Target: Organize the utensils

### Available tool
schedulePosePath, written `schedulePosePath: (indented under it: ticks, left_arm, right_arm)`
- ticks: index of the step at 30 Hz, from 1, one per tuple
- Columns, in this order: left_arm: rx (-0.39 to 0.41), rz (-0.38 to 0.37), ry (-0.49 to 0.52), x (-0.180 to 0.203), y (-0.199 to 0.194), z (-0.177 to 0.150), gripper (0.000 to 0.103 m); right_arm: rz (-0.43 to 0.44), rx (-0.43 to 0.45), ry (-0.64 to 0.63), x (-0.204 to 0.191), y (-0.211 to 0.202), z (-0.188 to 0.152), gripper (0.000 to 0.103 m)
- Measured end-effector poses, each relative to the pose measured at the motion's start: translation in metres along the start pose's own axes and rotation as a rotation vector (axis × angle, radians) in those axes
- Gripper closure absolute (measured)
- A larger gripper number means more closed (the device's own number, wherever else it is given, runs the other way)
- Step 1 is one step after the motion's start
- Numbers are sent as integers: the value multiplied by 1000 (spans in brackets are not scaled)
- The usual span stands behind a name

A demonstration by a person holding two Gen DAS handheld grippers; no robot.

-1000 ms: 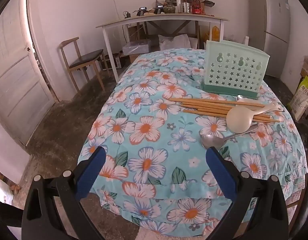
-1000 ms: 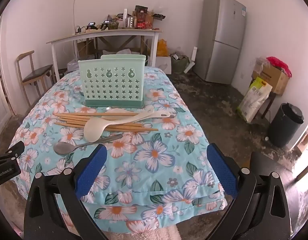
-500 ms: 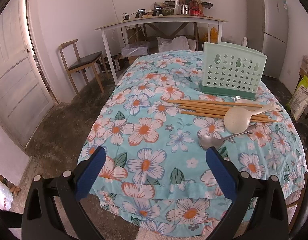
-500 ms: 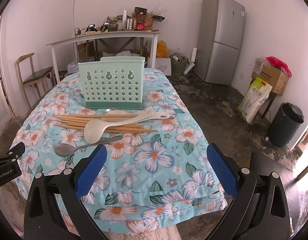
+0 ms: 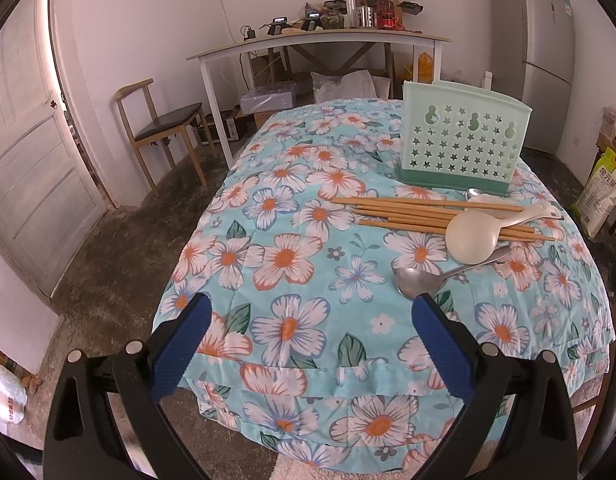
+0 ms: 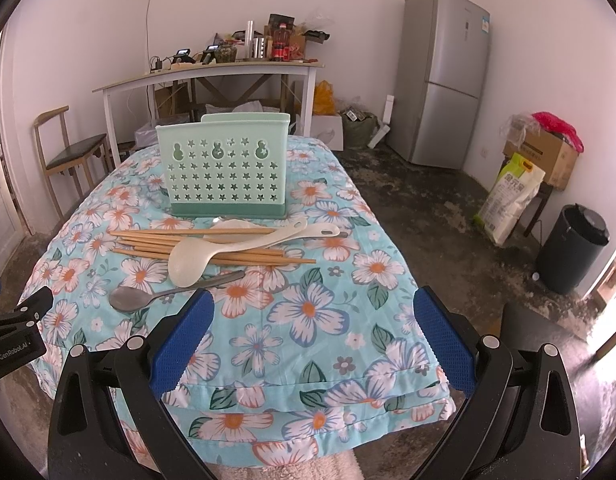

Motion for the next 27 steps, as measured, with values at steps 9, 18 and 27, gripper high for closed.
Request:
schedulePosePath:
  ticks: [9, 18, 27]
  left_arm:
    - [-4, 3, 3, 0, 0, -3, 5]
    - [-4, 4, 3, -1, 1, -3, 4]
    - [-6, 4, 3, -2, 1, -4, 4]
  right_arm:
    - [-1, 1, 2, 0, 0, 0, 7]
    - [2, 1, 1, -1, 0, 1, 7]
    - [2, 2, 2, 0, 1, 0, 7]
Point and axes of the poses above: each gripper's, at about its wrist camera, not at the fingertips, and y roughly the way its jaws point, x to its right, z to its top, the point moved 4 cm from there along y, roughly the way its jaws point, and after that the axes turned 13 degrees about -y, right-handed, at the moved point
